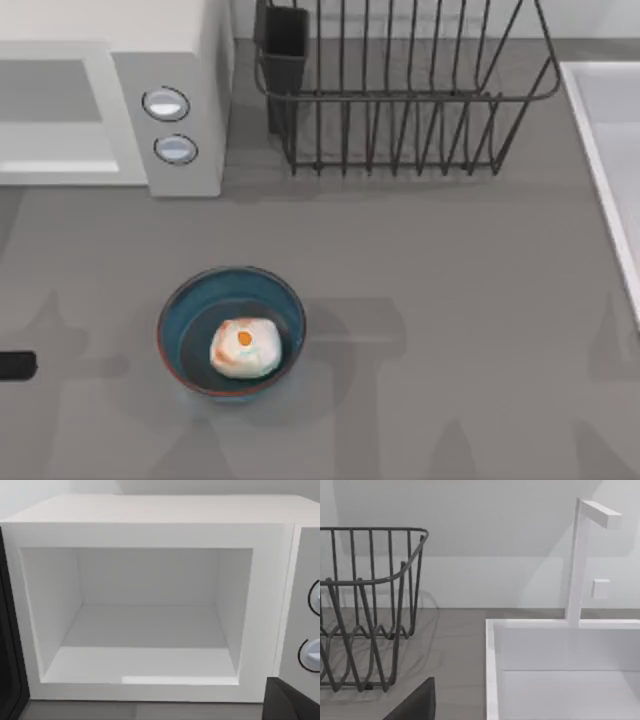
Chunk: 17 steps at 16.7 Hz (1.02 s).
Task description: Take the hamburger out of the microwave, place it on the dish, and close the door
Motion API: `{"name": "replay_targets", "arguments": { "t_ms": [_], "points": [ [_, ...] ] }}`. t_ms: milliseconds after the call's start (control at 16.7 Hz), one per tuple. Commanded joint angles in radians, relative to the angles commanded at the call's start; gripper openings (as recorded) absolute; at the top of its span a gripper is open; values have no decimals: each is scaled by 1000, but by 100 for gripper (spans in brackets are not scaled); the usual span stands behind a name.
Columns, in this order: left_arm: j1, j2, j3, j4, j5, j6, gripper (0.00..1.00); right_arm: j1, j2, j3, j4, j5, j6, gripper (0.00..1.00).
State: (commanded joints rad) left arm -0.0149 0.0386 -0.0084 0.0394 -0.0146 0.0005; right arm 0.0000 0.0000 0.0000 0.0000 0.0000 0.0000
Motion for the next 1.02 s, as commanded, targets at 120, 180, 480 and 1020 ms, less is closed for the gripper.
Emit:
{"name": "replay_targets", "arguments": {
  "t_ms": [120, 180, 480, 1020],
  "points": [
    [-24, 69, -14, 78, -24, 1, 0, 0, 0, 0, 0, 0, 0, 100],
    [-38, 109, -23, 129, -38, 2, 0, 0, 0, 0, 0, 0, 0, 100],
    [-104, 295, -62, 368, -104, 5, 0, 0, 0, 0, 0, 0, 0, 100],
    [-97, 359, -38, 411, -104, 5, 0, 0, 0, 0, 0, 0, 0, 100]
  ]
}}
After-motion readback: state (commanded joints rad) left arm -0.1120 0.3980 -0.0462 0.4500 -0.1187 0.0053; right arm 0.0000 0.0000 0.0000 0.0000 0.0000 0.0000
